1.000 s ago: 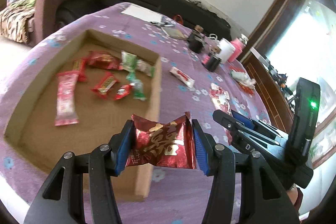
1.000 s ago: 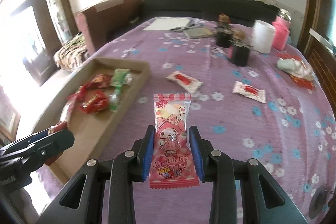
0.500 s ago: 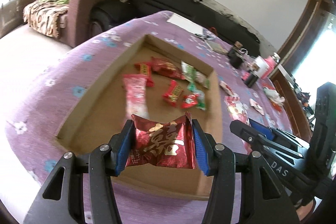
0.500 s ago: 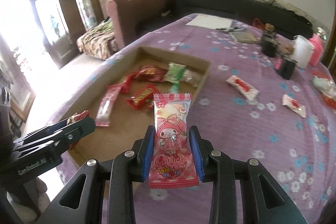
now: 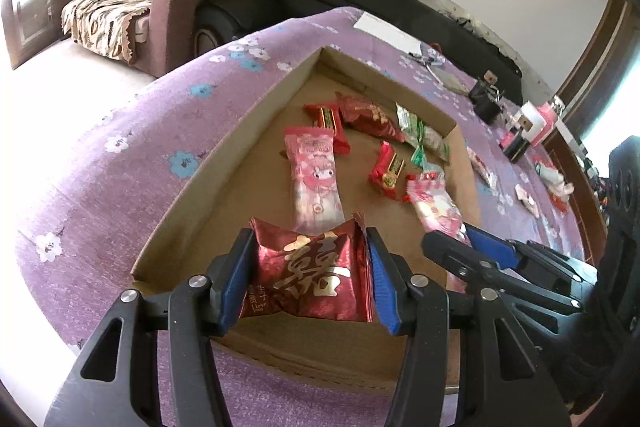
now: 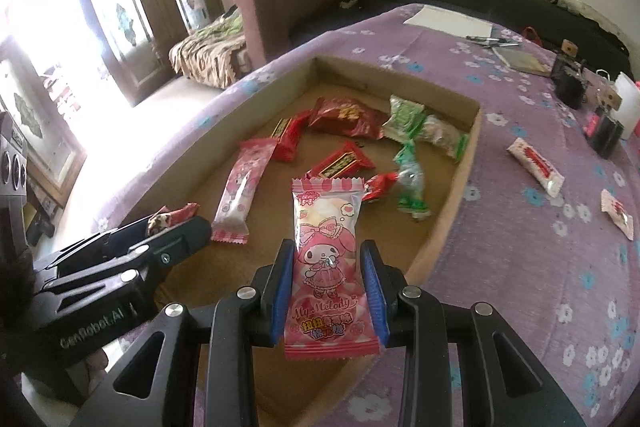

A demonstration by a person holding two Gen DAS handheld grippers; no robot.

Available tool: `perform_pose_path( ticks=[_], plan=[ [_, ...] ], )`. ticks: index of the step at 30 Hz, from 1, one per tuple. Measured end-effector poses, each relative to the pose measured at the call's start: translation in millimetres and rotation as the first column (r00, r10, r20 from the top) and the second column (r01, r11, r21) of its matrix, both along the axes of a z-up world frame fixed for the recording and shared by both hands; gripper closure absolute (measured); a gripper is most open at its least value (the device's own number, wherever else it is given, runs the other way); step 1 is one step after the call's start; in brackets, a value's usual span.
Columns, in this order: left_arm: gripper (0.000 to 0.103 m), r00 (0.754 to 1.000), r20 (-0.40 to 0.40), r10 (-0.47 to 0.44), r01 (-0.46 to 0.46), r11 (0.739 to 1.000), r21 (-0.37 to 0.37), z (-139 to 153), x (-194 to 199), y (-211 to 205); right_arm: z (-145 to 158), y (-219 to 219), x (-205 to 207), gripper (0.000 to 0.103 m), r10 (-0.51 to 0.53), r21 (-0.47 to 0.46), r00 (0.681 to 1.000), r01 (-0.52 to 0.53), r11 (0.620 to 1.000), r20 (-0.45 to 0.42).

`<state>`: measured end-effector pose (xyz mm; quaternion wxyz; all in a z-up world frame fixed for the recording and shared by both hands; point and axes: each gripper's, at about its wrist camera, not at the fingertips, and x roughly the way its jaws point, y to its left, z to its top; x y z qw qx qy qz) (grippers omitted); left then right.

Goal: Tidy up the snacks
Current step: 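Carry both packets into the cardboard box and open both grippers, then lift both open grippers away from the box toward the table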

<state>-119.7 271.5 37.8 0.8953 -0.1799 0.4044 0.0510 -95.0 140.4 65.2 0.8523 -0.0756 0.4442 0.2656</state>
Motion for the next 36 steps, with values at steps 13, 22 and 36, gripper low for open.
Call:
perform_pose_path(
  ticks=[13, 22, 36],
  plan=[
    [0.049, 1.0, -0.029, 0.003, 0.0, 0.995, 0.1, -1.4, 1.9, -12.7, -19.8, 1.6, 13.5, 0.067, -0.021, -0.006, 0.999, 0.021, 1.0, -0.038],
    [0.049, 1.0, 0.0, 0.031, -0.031, 0.987, 0.161, 14.1, -7.8, -19.7, -7.1, -5.0, 7.4, 0.062, -0.007, 0.032, 1.0, 0.007, 0.999, -0.014],
    [0.049, 0.998, 0.053, -0.017, 0.003, 0.966, 0.26, 38.1, -25.0, -50.3, 15.5, -46.8, -9.5, 0.061, -0.07, 0.105, 0.997, 0.068, 0.992, 0.014]
  ],
)
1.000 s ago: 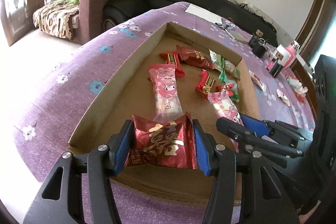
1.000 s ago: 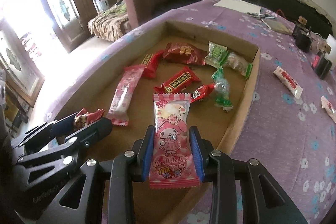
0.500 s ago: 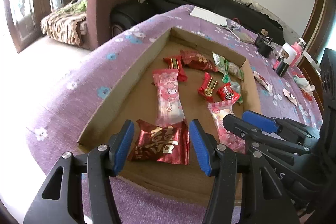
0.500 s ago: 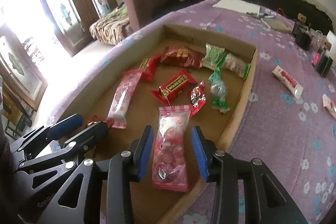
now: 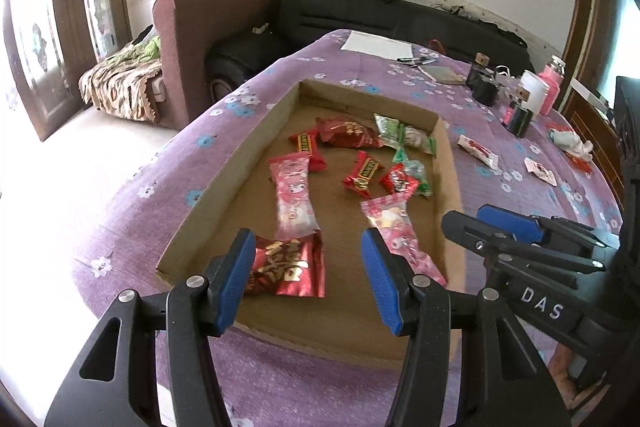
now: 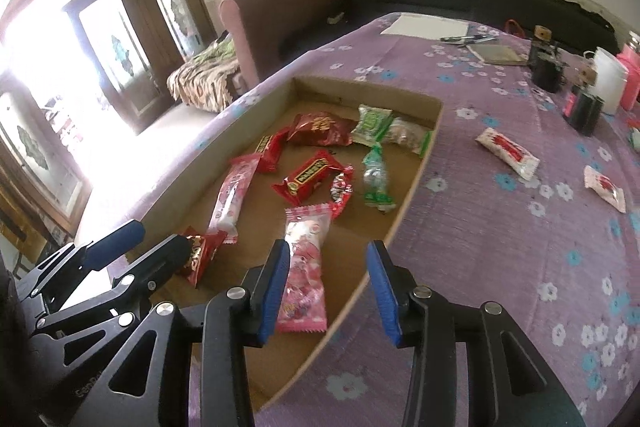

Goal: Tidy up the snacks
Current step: 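Lift both open grippers away from the box toward the table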

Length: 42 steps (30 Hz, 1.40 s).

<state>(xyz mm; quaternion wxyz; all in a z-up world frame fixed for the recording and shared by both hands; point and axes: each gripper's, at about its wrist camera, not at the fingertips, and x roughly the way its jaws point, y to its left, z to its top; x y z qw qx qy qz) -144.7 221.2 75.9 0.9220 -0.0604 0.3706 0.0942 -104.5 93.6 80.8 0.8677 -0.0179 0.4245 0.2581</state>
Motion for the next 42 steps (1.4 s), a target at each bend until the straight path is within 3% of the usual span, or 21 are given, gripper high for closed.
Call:
perform_pose_path(
  ticks=[12, 18, 24, 26, 27, 30, 31, 34, 36, 38, 42],
  plan=[
    [0.049, 0.997, 0.061, -0.051, 0.047, 0.997, 0.061, 26.1, -24.1, -26.4, 20.5, -47.1, -26.0, 0.055, -0.07, 0.03, 0.996, 0.069, 0.997, 0.05],
    [0.049, 0.979, 0.175, -0.106, 0.081, 0.986, 0.147, 77.1, -40.0, -36.3, 58.5, -72.0, -39.2, 0.055, -0.101, 0.018, 0.988, 0.1, 0.995, 0.119],
    [0.049, 0.933, 0.309, -0.185, 0.134, 0.975, 0.18, 188.6, -49.8, -25.2, 167.9, -115.3, -48.0, 0.055, -0.146, 0.095, 0.971, 0.13, 0.987, 0.192],
    [0.039, 0.918, 0.323, -0.231, 0.167, 0.962, 0.215, 224.3, -48.3, -28.5, 218.8, -133.3, -49.7, 0.052, -0.182, 0.118, 0.959, 0.16, 0.98, 0.215],
    [0.03, 0.911, 0.327, -0.251, 0.17, 0.951, 0.257, 247.1, -45.7, -32.9, 243.5, -142.1, -50.1, 0.047, -0.2, 0.131, 0.953, 0.173, 0.976, 0.229],
    [0.027, 0.902, 0.346, -0.259, 0.134, 0.929, 0.345, 285.8, -36.6, -43.1, 313.1, -163.2, -49.1, 0.04, -0.269, 0.117, 0.913, 0.244, 0.963, 0.307],
    [0.025, 0.898, 0.353, -0.261, 0.124, 0.922, 0.368, 296.7, -31.9, -48.1, 339.4, -170.0, -48.4, 0.04, -0.302, 0.098, 0.883, 0.286, 0.953, 0.358],
    [0.02, 0.892, 0.357, -0.279, 0.142, 0.921, 0.363, 304.2, -18.5, -56.3, 377.1, -186.2, -42.9, 0.026, -0.378, 0.077, 0.819, 0.384, 0.92, 0.432],
    [0.02, 0.891, 0.344, -0.297, 0.187, 0.929, 0.318, 292.7, -8.1, -61.4, 378.3, -198.7, -32.2, 0.022, -0.412, 0.079, 0.81, 0.419, 0.904, 0.417],
    [0.02, 0.892, 0.293, -0.343, 0.278, 0.93, 0.241, 266.2, 8.1, -71.5, 357.7, -206.7, -19.5, 0.022, -0.425, 0.069, 0.82, 0.434, 0.898, 0.382],
    [0.02, 0.893, 0.158, -0.421, 0.415, 0.907, 0.072, 201.3, 55.2, -99.7, 268.9, -217.2, 24.0, 0.022, -0.415, 0.023, 0.875, 0.423, 0.906, 0.251]
  ],
)
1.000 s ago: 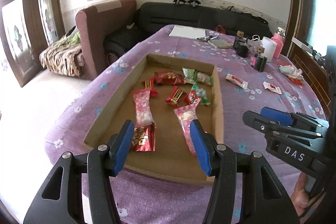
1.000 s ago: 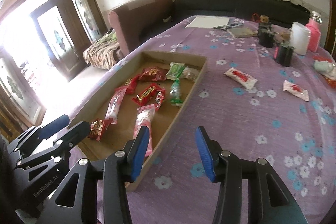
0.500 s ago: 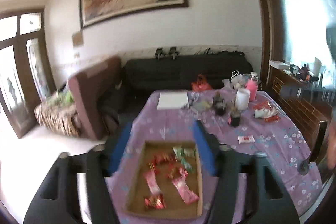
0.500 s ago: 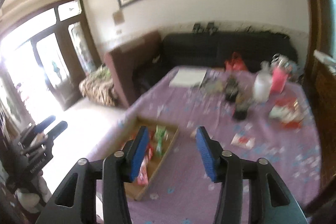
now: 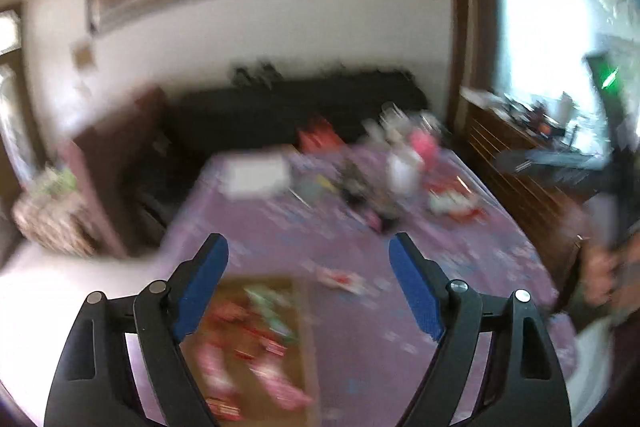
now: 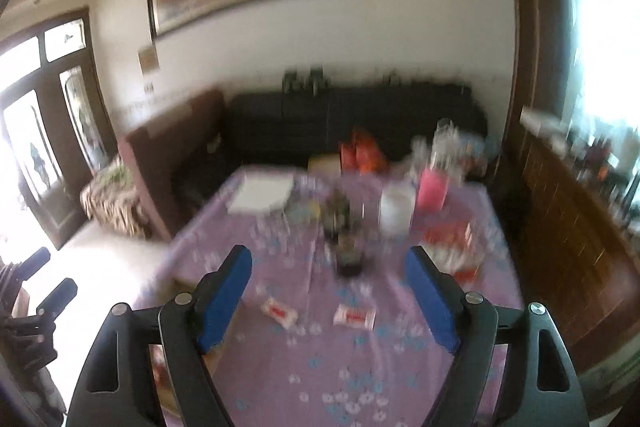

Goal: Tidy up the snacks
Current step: 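Lift both open grippers away from the box toward the table, then grasp white-red sachet with right gripper while left grasps another white-red sachet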

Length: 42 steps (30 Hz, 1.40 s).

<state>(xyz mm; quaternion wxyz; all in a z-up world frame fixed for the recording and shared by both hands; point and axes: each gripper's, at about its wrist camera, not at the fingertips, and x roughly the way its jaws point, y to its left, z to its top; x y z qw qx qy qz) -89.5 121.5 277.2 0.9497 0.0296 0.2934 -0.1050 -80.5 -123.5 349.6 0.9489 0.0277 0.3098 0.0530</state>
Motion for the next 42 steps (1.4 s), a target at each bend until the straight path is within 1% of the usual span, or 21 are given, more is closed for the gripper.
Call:
perform_pose_path(
  ticks=[2, 4, 6, 7, 9, 11, 14, 18, 22, 25, 26, 28, 29, 30, 31, 32, 34, 37, 39, 41, 42],
  plan=[
    [0.02, 0.995, -0.089, -0.032, 0.028, 0.999, -0.047, -33.3, 24.9, -16.5, -63.2, -4.4, 31.4, 0.022, 0.009, 0.031, 0.996, -0.007, 1.0, -0.092],
    [0.02, 0.981, -0.185, -0.063, 0.047, 0.995, -0.091, -71.9, 55.2, -32.1, -123.4, -12.1, 56.7, 0.023, 0.015, 0.069, 0.984, -0.003, 0.998, -0.178],
    [0.02, 0.963, -0.258, -0.081, 0.049, 0.991, -0.127, -100.2, 79.0, -42.9, -179.6, -16.3, 80.5, 0.037, 0.019, 0.091, 0.967, 0.004, 0.996, -0.254],
    [0.02, 0.949, -0.304, -0.085, 0.04, 0.988, -0.152, -117.1, 94.1, -46.9, -209.3, -17.4, 93.7, 0.04, 0.022, 0.1, 0.955, 0.008, 0.995, -0.294],
    [0.02, 0.923, -0.375, -0.089, 0.018, 0.982, -0.187, -143.0, 117.2, -51.0, -243.1, -21.4, 110.0, 0.047, 0.017, 0.102, 0.943, 0.018, 0.995, -0.333],
    [0.02, 0.906, -0.414, -0.084, -0.001, 0.979, -0.202, -158.8, 128.3, -55.4, -266.3, -23.1, 124.7, 0.05, 0.015, 0.106, 0.936, 0.024, 0.994, -0.351],
    [0.02, 0.89, -0.452, -0.058, -0.043, 0.977, -0.209, -183.6, 153.1, -56.4, -281.3, -29.0, 143.1, 0.05, 0.012, 0.122, 0.939, 0.032, 0.992, -0.344],
    [0.02, 0.864, -0.5, -0.058, -0.059, 0.975, -0.215, -212.1, 173.7, -61.8, -293.8, -36.2, 165.9, 0.049, 0.023, 0.157, 0.945, 0.03, 0.987, -0.325],
    [0.02, 0.85, -0.523, -0.051, -0.07, 0.975, -0.21, -228.0, 189.4, -67.5, -308.2, -34.3, 185.1, 0.049, 0.028, 0.167, 0.938, 0.032, 0.985, -0.347],
    [0.02, 0.838, -0.545, -0.034, -0.093, 0.975, -0.203, -236.1, 199.4, -70.6, -320.7, -33.6, 189.6, 0.048, 0.027, 0.165, 0.926, 0.039, 0.986, -0.377],
    [0.02, 0.834, -0.551, -0.03, -0.094, 0.976, -0.195, -238.8, 202.0, -72.1, -321.2, -33.8, 186.2, 0.049, 0.026, 0.159, 0.93, 0.035, 0.987, -0.368],
    [0.02, 0.825, -0.565, -0.024, -0.095, 0.979, -0.18, -245.8, 207.6, -76.2, -321.4, -30.4, 179.3, 0.052, 0.033, 0.128, 0.922, 0.018, 0.992, -0.385],
    [0.021, 0.822, -0.569, -0.02, -0.097, 0.98, -0.173, -248.3, 209.5, -78.0, -320.8, -29.4, 174.5, 0.057, 0.038, 0.125, 0.917, 0.012, 0.992, -0.397],
    [0.026, 0.82, -0.572, -0.025, -0.093, 0.98, -0.175, -251.5, 211.5, -81.0, -321.3, -29.1, 171.4, 0.063, 0.043, 0.131, 0.912, 0.012, 0.991, -0.408],
    [0.036, 0.817, -0.576, -0.032, -0.087, 0.98, -0.177, -253.7, 213.9, -82.6, -321.4, -29.5, 164.2, 0.066, 0.049, 0.15, 0.906, 0.016, 0.989, -0.421],
    [0.04, 0.827, -0.561, -0.02, -0.081, 0.985, -0.154, -252.9, 214.0, -85.6, -321.2, -29.8, 158.6, 0.071, 0.054, 0.164, 0.902, 0.02, 0.986, -0.428],
    [0.058, 0.835, -0.548, -0.038, -0.044, 0.99, -0.137, -252.9, 214.8, -92.8, -319.2, -29.7, 145.4, 0.072, 0.042, 0.163, 0.897, 0.033, 0.986, -0.44],
    [0.06, 0.826, -0.556, -0.094, 0.02, 0.99, -0.137, -253.1, 211.8, -100.2, -318.0, -30.1, 128.6, 0.072, 0.039, 0.169, 0.888, 0.044, 0.985, -0.458],
    [0.06, 0.812, -0.57, -0.122, 0.024, 0.984, -0.177, -249.7, 208.2, -93.6, -317.4, -32.4, 118.3, 0.071, 0.034, 0.17, 0.882, 0.052, 0.984, -0.471],
    [0.06, 0.819, -0.563, -0.112, -0.006, 0.979, -0.204, -243.1, 209.4, -83.3, -315.3, -37.4, 111.1, 0.07, 0.023, 0.172, 0.887, 0.064, 0.983, -0.461],
    [0.059, 0.83, -0.549, -0.097, -0.03, 0.975, -0.219, -238.5, 213.3, -75.6, -314.7, -39.8, 108.4, 0.065, 0.023, 0.185, 0.895, 0.067, 0.981, -0.445]
  ],
)
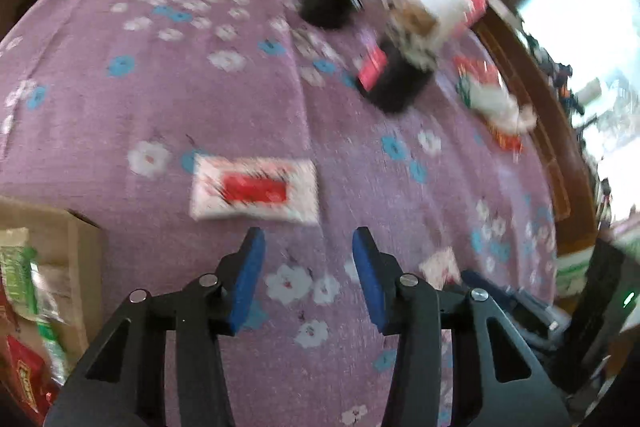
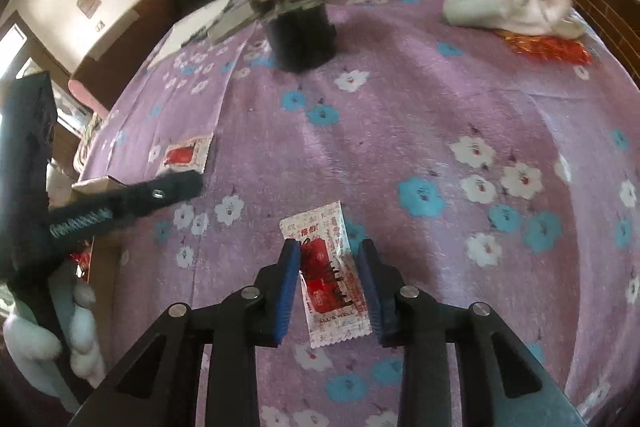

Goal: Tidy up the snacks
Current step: 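Grasp white-red sachet with right gripper while left grasps another white-red sachet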

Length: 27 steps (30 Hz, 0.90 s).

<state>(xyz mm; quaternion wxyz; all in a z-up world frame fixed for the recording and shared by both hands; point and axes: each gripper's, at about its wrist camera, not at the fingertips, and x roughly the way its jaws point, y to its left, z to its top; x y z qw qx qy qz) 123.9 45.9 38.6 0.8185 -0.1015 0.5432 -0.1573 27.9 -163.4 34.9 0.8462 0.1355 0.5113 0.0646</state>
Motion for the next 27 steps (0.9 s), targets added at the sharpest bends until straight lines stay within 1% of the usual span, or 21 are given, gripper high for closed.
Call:
perform_pose_path(
  ticks=[1, 2, 3, 4, 6, 7, 8, 9, 10, 11, 13, 14, 15, 16, 17, 18, 20, 21, 23, 25, 27],
  plan=[
    [0.055, 1.0, 0.009, 0.021, -0.021, 1.0, -0.009, 2.5, 4.4, 5.2, -0.6, -2.9, -2.4, 0.06, -0.004, 0.026, 1.0, 0.004, 1.0, 0.027],
    [0.054, 0.999, 0.015, 0.044, -0.044, 0.999, -0.019, 3.5, 9.9, 10.3, -2.0, -4.5, -2.9, 0.05, -0.004, 0.048, 0.999, 0.002, 0.999, 0.039],
    [0.054, 0.998, 0.017, 0.063, -0.062, 0.998, -0.031, 2.7, 15.7, 13.9, -3.0, -5.1, -3.0, 0.046, 0.0, 0.068, 0.999, -0.003, 0.998, 0.049],
    [0.054, 0.997, 0.019, 0.071, -0.071, 0.997, -0.028, 1.3, 20.3, 14.2, -2.1, -3.6, -3.6, 0.046, 0.007, 0.068, 0.998, -0.011, 0.998, 0.068],
    [0.054, 0.997, 0.038, 0.069, -0.07, 0.998, 0.01, -2.6, 29.2, 8.2, -1.7, 2.6, -4.5, 0.046, 0.035, 0.051, 0.996, -0.039, 0.998, 0.087],
    [0.054, 0.996, 0.067, 0.062, -0.065, 0.997, 0.046, -3.3, 33.2, 2.6, -2.4, 6.7, -5.1, 0.045, 0.048, 0.041, 0.994, -0.052, 0.998, 0.094],
    [0.054, 0.995, 0.084, 0.056, -0.063, 0.995, 0.073, -4.2, 36.3, -1.9, -2.7, 10.6, -5.8, 0.045, 0.054, 0.021, 0.994, -0.057, 0.998, 0.1],
    [0.054, 0.994, 0.092, 0.051, -0.058, 0.995, 0.081, -5.3, 38.8, -5.3, -2.2, 14.9, -6.5, 0.045, 0.063, -0.009, 0.992, -0.063, 0.998, 0.109],
    [0.054, 0.994, 0.097, 0.043, -0.051, 0.995, 0.082, -6.5, 42.4, -8.2, -1.9, 20.2, -8.3, 0.045, 0.079, -0.046, 0.99, -0.074, 0.996, 0.116],
    [0.054, 0.995, 0.099, 0.032, -0.041, 0.994, 0.1, -8.7, 45.1, -12.0, -2.0, 23.7, -9.5, 0.045, 0.089, -0.072, 0.988, -0.08, 0.994, 0.123],
    [0.054, 0.997, 0.083, 0.007, -0.017, 0.992, 0.125, -13.2, 46.2, -15.0, -3.9, 28.4, -12.2, 0.045, 0.103, -0.116, 0.986, -0.088, 0.989, 0.133],
    [0.054, 0.997, 0.081, -0.015, 0.003, 0.989, 0.146, -15.0, 44.2, -16.6, -4.3, 30.5, -13.0, 0.048, 0.111, -0.139, 0.985, -0.092, 0.986, 0.131],
    [0.054, 0.996, 0.076, -0.055, 0.04, 0.98, 0.193, -14.7, 39.3, -20.7, -4.7, 31.3, -14.5, 0.055, 0.114, -0.159, 0.985, -0.093, 0.983, 0.129],
    [0.054, 0.995, 0.067, -0.074, 0.058, 0.976, 0.21, -14.2, 36.7, -22.4, -4.9, 31.7, -15.4, 0.059, 0.109, -0.19, 0.986, -0.084, 0.978, 0.124],
    [0.054, 0.995, 0.037, -0.092, 0.082, 0.975, 0.206, -14.0, 32.3, -22.9, -4.9, 30.9, -15.5, 0.066, 0.105, -0.207, 0.987, -0.079, 0.975, 0.12],
    [0.054, 0.995, 0.001, -0.1, 0.098, 0.98, 0.173, -13.2, 26.3, -20.6, -5.2, 29.2, -14.8, 0.069, 0.103, -0.21, 0.988, -0.077, 0.975, 0.116],
    [0.054, 0.989, -0.071, -0.128, 0.134, 0.987, 0.084, -13.9, 14.4, -17.8, -4.4, 23.1, -13.2, 0.069, 0.094, -0.189, 0.99, -0.073, 0.979, 0.105],
    [0.054, 0.984, -0.095, -0.152, 0.157, 0.987, 0.042, -13.4, 6.7, -17.7, -3.9, 20.4, -12.1, 0.069, 0.088, -0.185, 0.991, -0.068, 0.98, 0.1],
    [0.054, 0.978, -0.119, -0.171, 0.172, 0.985, -0.003, -12.6, -4.8, -16.6, -3.7, 14.6, -12.3, 0.069, 0.079, -0.184, 0.993, -0.061, 0.981, 0.091],
    [0.054, 0.982, -0.073, -0.174, 0.175, 0.984, 0.012, -7.0, -17.0, -15.3, -3.2, 7.7, -13.6, 0.067, 0.077, -0.158, 0.994, -0.063, 0.985, 0.084],
    [0.054, 0.98, 0.013, -0.201, 0.199, 0.977, 0.07, 0.9, -31.4, -17.8, -2.7, 0.3, -15.5, 0.065, 0.067, -0.111, 0.995, -0.058, 0.992, 0.078]
  ],
)
